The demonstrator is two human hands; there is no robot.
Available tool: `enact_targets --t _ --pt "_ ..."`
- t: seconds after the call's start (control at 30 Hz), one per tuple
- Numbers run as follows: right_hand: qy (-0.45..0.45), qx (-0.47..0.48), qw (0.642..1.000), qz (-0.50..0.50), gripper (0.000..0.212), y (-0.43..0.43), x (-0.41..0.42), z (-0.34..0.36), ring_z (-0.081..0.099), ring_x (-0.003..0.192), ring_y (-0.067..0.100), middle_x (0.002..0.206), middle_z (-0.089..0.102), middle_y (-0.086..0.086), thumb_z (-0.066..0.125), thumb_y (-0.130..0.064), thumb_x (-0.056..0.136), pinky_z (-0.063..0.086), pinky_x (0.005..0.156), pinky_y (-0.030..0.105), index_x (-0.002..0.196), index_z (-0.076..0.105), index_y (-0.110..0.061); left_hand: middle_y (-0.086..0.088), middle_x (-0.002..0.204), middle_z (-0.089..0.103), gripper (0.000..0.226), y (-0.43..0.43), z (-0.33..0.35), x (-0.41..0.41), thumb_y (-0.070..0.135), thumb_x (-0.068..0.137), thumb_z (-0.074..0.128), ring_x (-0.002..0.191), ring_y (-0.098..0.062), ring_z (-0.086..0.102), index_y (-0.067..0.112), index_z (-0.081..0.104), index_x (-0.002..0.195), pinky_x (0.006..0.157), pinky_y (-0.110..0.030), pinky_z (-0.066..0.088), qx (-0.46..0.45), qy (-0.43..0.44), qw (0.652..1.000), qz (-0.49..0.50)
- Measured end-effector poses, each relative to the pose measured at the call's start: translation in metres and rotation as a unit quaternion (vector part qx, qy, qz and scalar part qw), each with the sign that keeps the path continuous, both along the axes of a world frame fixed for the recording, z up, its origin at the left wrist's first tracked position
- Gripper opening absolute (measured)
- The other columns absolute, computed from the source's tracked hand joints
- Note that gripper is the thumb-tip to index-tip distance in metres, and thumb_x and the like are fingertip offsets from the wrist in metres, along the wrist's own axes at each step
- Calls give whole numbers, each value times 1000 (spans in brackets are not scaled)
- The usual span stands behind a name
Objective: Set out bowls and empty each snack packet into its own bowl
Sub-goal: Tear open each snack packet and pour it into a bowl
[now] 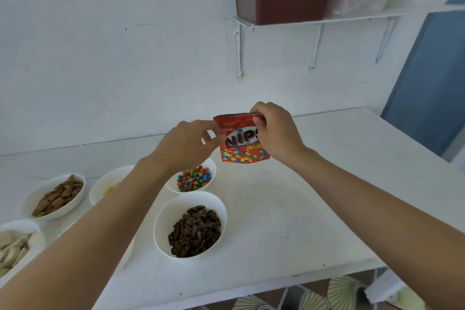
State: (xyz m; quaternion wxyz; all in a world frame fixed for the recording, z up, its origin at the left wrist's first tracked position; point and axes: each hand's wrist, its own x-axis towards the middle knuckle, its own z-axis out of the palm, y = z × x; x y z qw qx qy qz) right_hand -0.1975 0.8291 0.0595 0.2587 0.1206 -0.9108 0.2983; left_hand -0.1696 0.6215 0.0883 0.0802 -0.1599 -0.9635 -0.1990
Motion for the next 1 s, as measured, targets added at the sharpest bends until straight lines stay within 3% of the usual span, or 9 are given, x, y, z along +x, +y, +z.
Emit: enact_targets --t 0.3,0.47,0.7,1.0 --pt "27 -1 997 -76 17 24 108 -14 58 97 21 103 65 5 49 -12 100 52 79 36 111 61 -13 13 82 71 21 23 -13 94 47 98 57 73 -7 67 32 71 94 78 -37 56 70 21 992 -100" --pt "39 -12 994 -105 17 40 189 -48 55 93 21 99 64 5 48 -12 100 44 73 30 108 62 -13 13 84 72 26 37 -52 156 47 98 55 75 -6 68 29 73 99 75 -36 57 89 -6 984 -151" --pt "-19 -6 995 -96 19 66 269 -86 56 96 20 104 65 4 48 -15 102 47 78 31 117 60 -16 13 85 73 34 62 -101 237 59 96 49 77 -4 67 33 71 99 75 -38 57 95 -82 975 -182" --pt "-148 -10 986 -77 21 108 329 -191 57 100 22 107 65 7 48 -13 102 48 81 34 118 61 -13 19 79 66 27 96 -193 283 49 100 50 76 3 62 31 71 99 77 -33 56 58 -173 971 -158"
